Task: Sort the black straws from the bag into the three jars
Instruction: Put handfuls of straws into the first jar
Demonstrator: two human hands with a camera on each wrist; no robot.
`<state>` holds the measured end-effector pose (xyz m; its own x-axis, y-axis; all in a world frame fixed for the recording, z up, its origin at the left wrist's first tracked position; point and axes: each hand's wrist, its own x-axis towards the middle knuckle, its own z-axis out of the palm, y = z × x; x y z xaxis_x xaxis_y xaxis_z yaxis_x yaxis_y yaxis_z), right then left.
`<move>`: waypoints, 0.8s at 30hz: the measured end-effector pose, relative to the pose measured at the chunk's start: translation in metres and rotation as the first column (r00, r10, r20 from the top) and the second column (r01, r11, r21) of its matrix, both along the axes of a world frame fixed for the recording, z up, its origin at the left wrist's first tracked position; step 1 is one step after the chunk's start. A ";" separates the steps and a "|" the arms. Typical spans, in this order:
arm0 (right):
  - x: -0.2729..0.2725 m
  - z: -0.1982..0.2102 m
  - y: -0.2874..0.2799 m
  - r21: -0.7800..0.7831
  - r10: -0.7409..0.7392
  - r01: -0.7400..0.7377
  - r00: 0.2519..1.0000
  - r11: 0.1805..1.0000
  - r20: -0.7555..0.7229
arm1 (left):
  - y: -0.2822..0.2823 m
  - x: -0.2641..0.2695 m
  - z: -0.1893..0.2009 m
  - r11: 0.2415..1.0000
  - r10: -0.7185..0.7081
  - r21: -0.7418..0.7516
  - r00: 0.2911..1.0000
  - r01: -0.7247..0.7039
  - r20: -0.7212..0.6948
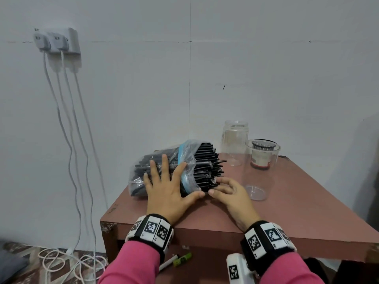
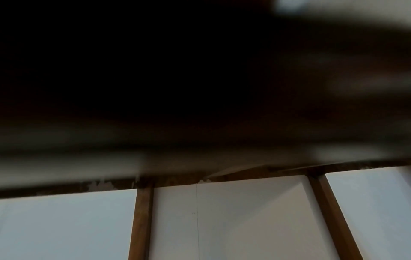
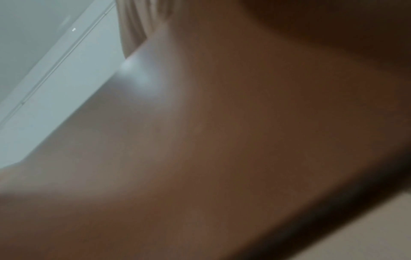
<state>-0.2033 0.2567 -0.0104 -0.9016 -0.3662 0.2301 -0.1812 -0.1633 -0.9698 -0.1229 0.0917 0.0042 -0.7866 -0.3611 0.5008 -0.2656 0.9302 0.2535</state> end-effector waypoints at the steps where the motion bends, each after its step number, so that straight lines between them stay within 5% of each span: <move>1: 0.000 -0.001 0.000 0.019 -0.016 0.017 1.000 1.000 -0.016 | 0.000 0.000 -0.001 1.000 0.014 0.005 1.000 -0.014 0.006; 6: -0.007 -0.007 -0.007 0.035 -0.152 0.153 0.988 0.988 -0.016 | 0.001 -0.003 -0.001 0.992 0.047 -0.119 0.995 -0.037 0.083; 10: -0.011 -0.007 -0.012 0.056 -0.146 0.147 0.989 0.988 -0.017 | 0.001 -0.006 -0.003 0.983 0.036 -0.182 0.999 -0.038 -0.013; 18: -0.002 0.000 -0.006 0.018 0.000 0.001 0.999 1.000 -0.039 | -0.003 -0.007 -0.004 0.992 0.048 -0.115 0.999 -0.047 -0.001; 24: -0.004 -0.006 -0.009 0.049 -0.081 0.085 0.992 0.995 -0.094 | -0.004 -0.005 -0.004 0.993 0.086 -0.082 0.996 -0.088 -0.028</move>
